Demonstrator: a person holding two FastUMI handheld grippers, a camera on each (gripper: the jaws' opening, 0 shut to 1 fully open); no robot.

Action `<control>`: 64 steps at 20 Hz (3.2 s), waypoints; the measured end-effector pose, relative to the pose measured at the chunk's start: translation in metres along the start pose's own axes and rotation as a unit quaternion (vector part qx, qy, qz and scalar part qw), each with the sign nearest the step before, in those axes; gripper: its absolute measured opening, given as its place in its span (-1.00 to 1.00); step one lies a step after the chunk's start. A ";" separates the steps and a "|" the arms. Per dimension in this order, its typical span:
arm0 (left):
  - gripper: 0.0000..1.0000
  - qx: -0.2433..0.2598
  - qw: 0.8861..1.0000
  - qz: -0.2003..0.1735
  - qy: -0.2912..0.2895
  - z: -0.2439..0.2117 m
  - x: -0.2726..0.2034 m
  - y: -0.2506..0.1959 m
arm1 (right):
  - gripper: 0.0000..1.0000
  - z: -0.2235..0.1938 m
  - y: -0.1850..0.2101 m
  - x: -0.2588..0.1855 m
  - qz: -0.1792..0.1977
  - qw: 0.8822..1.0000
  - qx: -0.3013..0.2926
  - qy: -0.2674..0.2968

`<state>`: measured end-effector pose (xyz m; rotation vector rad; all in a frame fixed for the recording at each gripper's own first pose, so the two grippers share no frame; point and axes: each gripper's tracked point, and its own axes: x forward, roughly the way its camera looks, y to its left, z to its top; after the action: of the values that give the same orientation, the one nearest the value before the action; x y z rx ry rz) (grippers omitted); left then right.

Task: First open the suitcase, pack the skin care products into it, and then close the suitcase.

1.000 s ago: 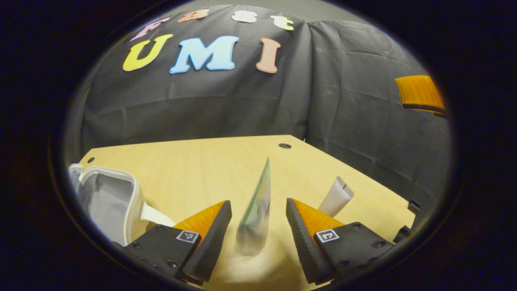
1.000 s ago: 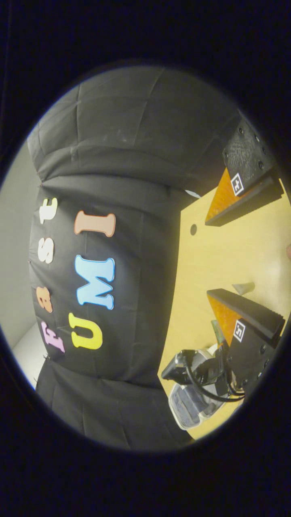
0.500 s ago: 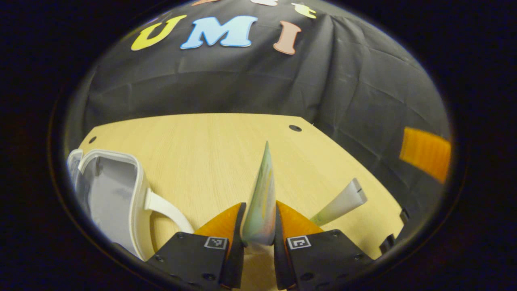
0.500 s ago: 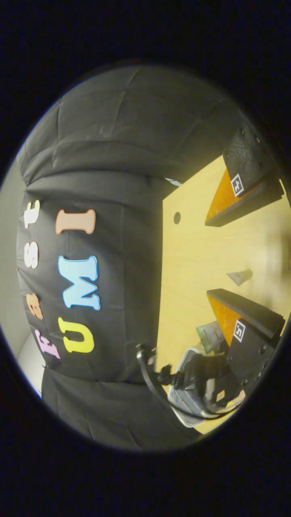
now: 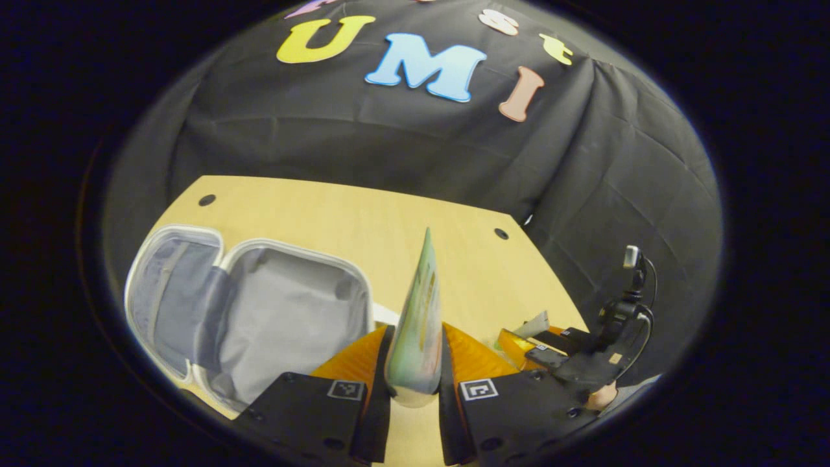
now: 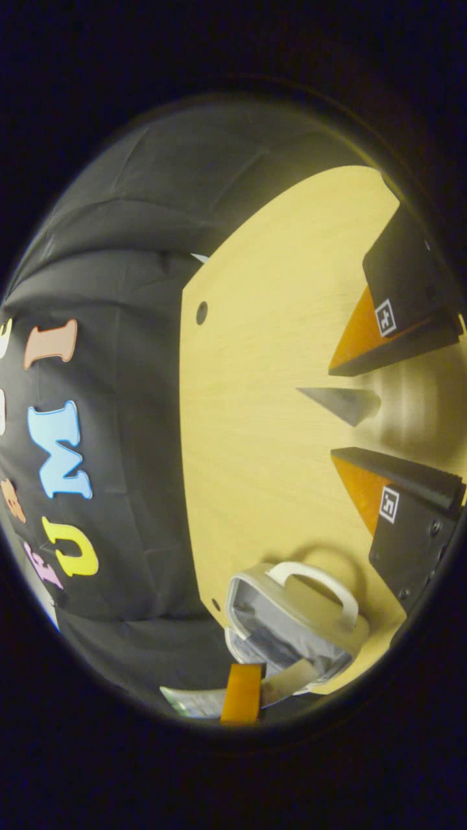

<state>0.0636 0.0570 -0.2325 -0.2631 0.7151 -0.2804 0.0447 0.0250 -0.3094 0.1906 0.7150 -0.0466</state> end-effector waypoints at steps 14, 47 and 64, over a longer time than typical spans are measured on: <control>-0.13 0.031 0.975 0.116 0.187 -0.079 0.049 0.178 | -0.61 -0.004 0.106 -0.094 0.049 0.991 0.115 0.039; 0.96 -0.077 0.948 0.301 -0.068 0.030 -0.170 0.474 | 0.82 0.063 0.248 -0.088 0.151 0.989 0.006 -0.003; 0.25 -0.291 0.945 0.147 -0.022 -0.001 -0.063 0.572 | 0.82 0.077 0.184 -0.111 0.051 0.998 0.034 -0.016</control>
<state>0.1100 0.6100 -0.3844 -0.7147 0.7717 0.2319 0.0305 0.1885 -0.1507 0.2904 0.6714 0.0245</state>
